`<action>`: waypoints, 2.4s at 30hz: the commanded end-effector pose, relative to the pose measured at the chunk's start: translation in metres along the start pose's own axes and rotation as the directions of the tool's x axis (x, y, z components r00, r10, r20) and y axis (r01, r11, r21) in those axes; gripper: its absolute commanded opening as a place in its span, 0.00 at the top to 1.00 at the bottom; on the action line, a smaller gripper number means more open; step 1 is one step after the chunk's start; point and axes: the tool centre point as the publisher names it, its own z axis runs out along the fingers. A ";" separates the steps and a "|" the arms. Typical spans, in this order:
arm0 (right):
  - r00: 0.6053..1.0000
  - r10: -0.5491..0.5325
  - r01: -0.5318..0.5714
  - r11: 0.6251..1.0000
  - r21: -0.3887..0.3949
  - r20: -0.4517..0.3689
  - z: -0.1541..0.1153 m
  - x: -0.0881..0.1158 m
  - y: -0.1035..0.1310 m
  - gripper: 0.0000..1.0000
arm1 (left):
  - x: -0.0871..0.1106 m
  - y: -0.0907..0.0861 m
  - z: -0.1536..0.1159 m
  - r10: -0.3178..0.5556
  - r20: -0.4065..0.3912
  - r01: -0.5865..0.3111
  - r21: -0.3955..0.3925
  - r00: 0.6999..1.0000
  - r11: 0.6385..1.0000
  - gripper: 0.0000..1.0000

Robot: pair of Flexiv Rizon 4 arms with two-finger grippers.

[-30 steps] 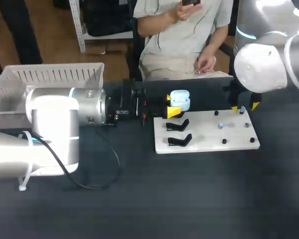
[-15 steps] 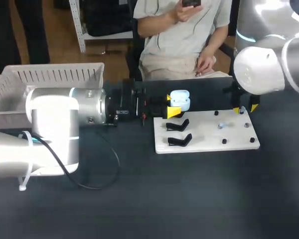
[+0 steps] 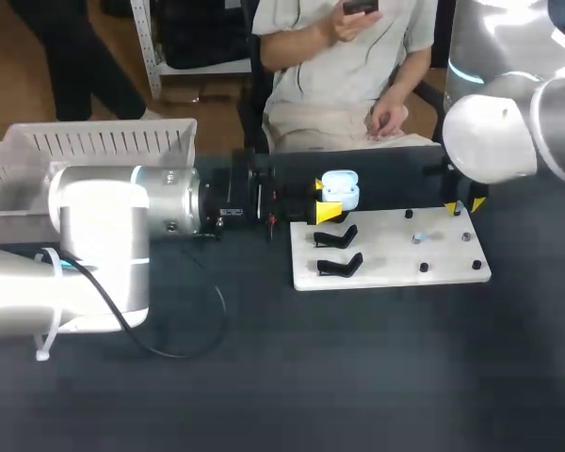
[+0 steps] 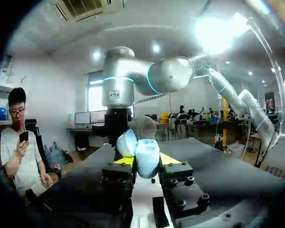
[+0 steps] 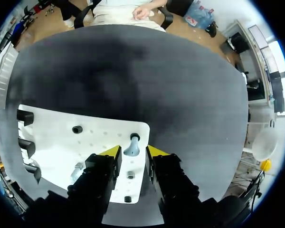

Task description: Pick up each earbud case from the left stands, insert the matching earbuds, close the lid, and place the case in the box.

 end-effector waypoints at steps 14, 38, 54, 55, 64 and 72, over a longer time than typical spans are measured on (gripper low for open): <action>1.000 -0.003 0.003 1.000 0.005 0.013 0.005 0.000 0.002 0.91 | 0.000 -0.002 0.000 0.004 0.003 -0.004 -0.009 1.000 1.000 1.00; 0.993 0.093 -0.090 0.995 -0.037 0.074 -0.078 0.047 0.028 1.00 | 0.000 -0.002 0.000 0.004 0.003 -0.004 -0.009 1.000 1.000 1.00; 0.981 0.189 -0.189 0.982 -0.027 0.030 -0.171 0.123 0.110 1.00 | 0.000 -0.002 0.000 0.004 0.003 -0.004 -0.009 1.000 1.000 1.00; 0.981 0.190 -0.190 0.981 -0.028 0.030 -0.175 0.126 0.115 1.00 | 0.000 -0.002 0.000 0.004 0.003 -0.004 -0.009 1.000 1.000 1.00; 0.981 0.181 -0.178 0.983 -0.037 0.068 -0.198 0.145 0.156 1.00 | 0.000 -0.002 0.000 0.004 0.003 -0.004 -0.009 1.000 1.000 1.00; 0.981 0.181 -0.178 0.983 -0.037 0.068 -0.198 0.145 0.156 1.00 | 0.000 -0.002 0.000 0.004 0.003 -0.004 -0.009 1.000 1.000 1.00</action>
